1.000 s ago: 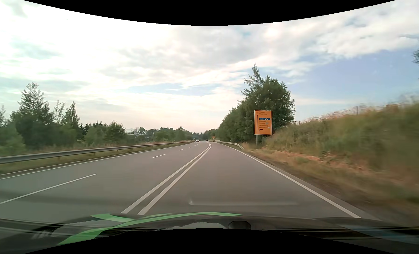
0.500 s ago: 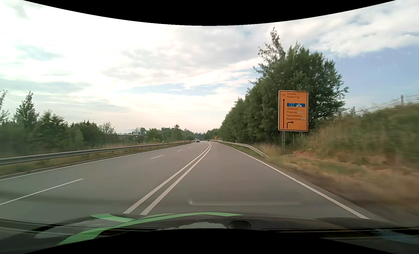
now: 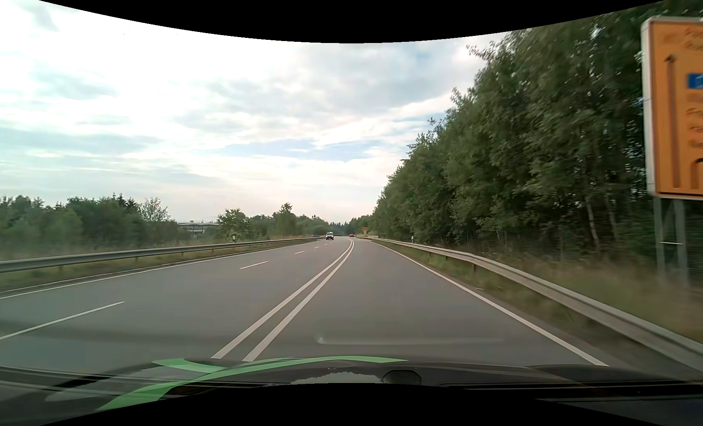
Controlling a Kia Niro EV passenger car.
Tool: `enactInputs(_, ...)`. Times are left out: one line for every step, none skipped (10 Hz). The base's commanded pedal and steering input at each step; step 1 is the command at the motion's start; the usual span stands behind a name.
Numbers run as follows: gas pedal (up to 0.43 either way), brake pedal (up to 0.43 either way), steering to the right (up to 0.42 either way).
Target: Follow the waypoints while adhering to traffic rules and regulations
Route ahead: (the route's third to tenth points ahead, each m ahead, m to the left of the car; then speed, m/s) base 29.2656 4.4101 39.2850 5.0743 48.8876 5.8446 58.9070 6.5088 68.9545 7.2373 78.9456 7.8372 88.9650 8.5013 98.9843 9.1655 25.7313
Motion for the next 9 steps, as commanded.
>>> enactInputs(0.087, 0.0, -0.007)
enactInputs(0.087, 0.0, -0.007)
enactInputs(0.098, 0.0, -0.007)
enactInputs(0.098, 0.0, -0.007)
enactInputs(0.098, 0.0, -0.007)
enactInputs(0.098, 0.0, -0.007)
enactInputs(0.098, 0.0, -0.007)
enactInputs(0.098, 0.0, -0.007)
enactInputs(0.098, 0.0, -0.007)
